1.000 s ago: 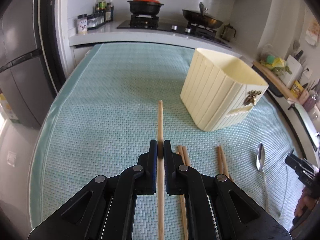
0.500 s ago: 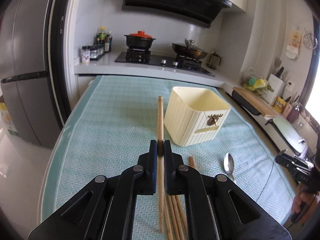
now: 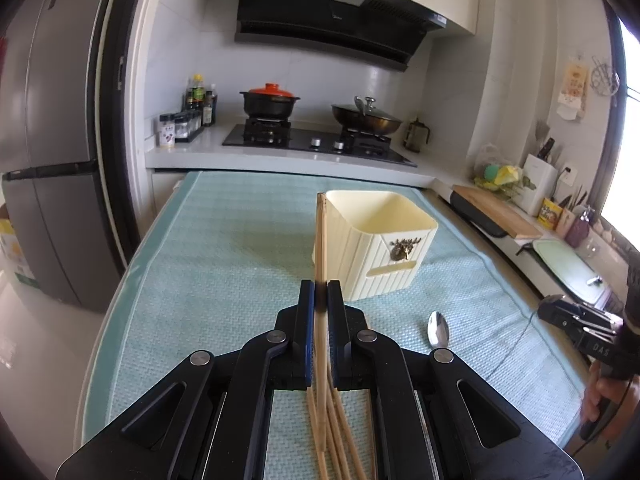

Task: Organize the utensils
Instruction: 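Lift the chopstick with the left tool while the right tool carries the spoon, both over the cream holder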

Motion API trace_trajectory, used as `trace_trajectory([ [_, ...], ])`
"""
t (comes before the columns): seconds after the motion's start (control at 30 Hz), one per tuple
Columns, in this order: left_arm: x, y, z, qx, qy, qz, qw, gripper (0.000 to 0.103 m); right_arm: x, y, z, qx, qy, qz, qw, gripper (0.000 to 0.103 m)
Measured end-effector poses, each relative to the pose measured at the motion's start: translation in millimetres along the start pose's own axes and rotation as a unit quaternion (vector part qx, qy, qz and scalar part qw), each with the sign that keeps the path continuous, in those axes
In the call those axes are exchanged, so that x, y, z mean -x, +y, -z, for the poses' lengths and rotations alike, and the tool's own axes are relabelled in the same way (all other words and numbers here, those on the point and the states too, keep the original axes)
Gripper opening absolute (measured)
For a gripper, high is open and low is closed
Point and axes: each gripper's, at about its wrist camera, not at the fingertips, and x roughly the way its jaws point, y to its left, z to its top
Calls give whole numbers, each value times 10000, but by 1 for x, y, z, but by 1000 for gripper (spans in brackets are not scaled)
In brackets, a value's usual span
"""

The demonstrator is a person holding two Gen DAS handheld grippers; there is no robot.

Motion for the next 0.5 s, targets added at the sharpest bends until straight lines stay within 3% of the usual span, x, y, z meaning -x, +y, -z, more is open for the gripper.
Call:
trace_trajectory([
  [0.5, 3, -6, -43, 9, -236, 225, 9995, 4, 14, 14, -42, 350, -315, -62, 9989, 36],
])
